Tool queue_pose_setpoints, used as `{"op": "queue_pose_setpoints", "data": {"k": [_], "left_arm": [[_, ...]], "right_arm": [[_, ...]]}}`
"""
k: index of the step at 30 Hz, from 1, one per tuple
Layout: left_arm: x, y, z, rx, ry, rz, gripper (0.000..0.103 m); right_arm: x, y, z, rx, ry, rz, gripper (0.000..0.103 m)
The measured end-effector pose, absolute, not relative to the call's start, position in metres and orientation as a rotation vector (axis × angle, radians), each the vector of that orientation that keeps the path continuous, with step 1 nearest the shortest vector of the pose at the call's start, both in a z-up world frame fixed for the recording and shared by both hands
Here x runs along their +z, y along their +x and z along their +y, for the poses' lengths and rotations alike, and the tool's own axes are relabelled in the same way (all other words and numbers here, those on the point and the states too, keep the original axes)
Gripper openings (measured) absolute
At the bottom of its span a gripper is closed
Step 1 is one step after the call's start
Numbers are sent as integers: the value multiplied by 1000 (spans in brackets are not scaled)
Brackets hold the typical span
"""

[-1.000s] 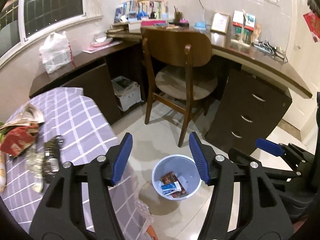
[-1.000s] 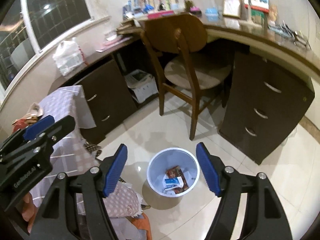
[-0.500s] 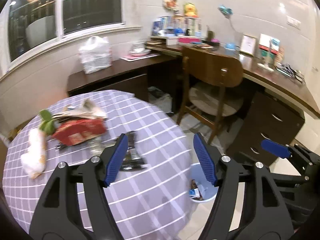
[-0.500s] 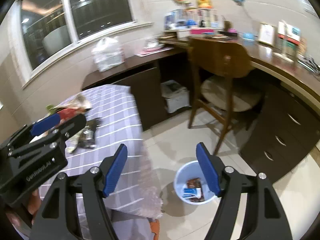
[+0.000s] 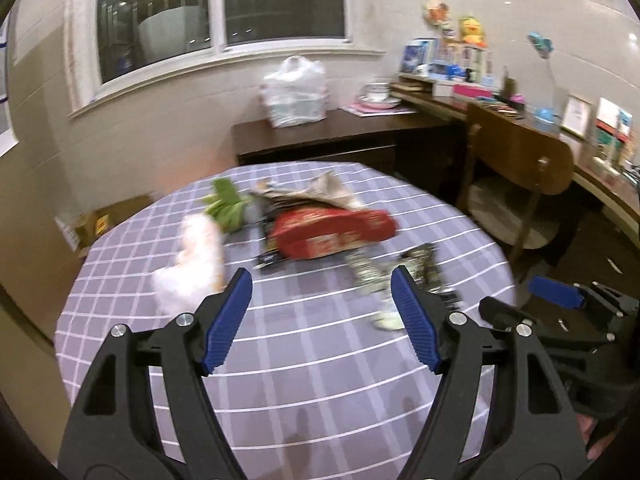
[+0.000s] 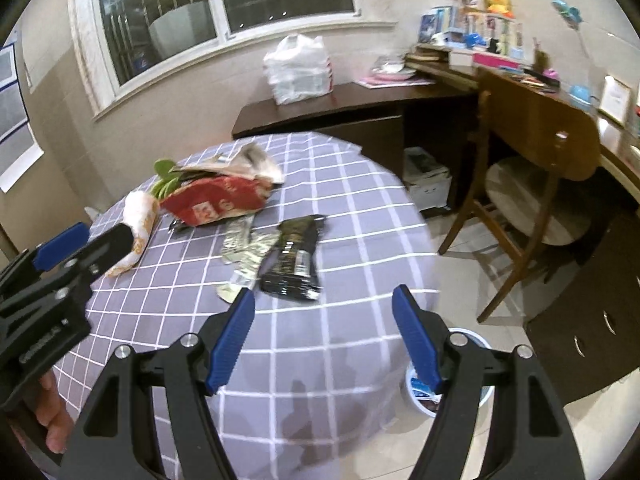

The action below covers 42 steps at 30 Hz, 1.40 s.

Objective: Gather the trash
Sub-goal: 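Move both tools back over the table toward the remaining trash, then grasp the white plastic bag with the left tool while the right tool grasps the dark wrapper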

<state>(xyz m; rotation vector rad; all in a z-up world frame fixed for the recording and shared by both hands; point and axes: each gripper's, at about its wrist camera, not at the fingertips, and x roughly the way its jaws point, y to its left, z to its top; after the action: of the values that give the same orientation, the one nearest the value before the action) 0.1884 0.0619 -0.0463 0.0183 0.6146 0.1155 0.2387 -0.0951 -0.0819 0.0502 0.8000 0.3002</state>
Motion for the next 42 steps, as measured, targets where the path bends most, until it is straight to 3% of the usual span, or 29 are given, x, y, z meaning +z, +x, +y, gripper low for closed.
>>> {"op": "queue_pose_setpoints", "data": {"k": [9, 11, 14, 16, 18, 28, 29, 30, 35, 42], "left_arm": [[-62, 194, 119, 197, -26, 676, 80], [-66, 198, 130, 216, -27, 689, 81], [-71, 207, 146, 221, -39, 710, 86], [-75, 217, 158, 218, -49, 729, 86], [-78, 227, 166, 213, -52, 740, 88], [-108, 288, 198, 149, -140, 852, 87], [-111, 290, 198, 153, -140, 866, 69], [-114, 292, 199, 156, -138, 888, 37], [-111, 277, 202, 163, -121, 865, 36], [-104, 253, 202, 175, -145, 863, 36]], "right_arm": [[-107, 283, -72, 266, 44, 880, 70], [-112, 292, -71, 253, 46, 896, 62], [-117, 307, -66, 257, 36, 905, 60], [-118, 313, -60, 229, -20, 894, 51], [-117, 319, -58, 239, -28, 889, 30], [-103, 333, -70, 234, 27, 871, 27], [-102, 333, -71, 232, 29, 869, 26], [-101, 333, -71, 228, 28, 870, 26], [-98, 328, -76, 220, 37, 863, 25], [-95, 311, -85, 242, 65, 863, 7]]}}
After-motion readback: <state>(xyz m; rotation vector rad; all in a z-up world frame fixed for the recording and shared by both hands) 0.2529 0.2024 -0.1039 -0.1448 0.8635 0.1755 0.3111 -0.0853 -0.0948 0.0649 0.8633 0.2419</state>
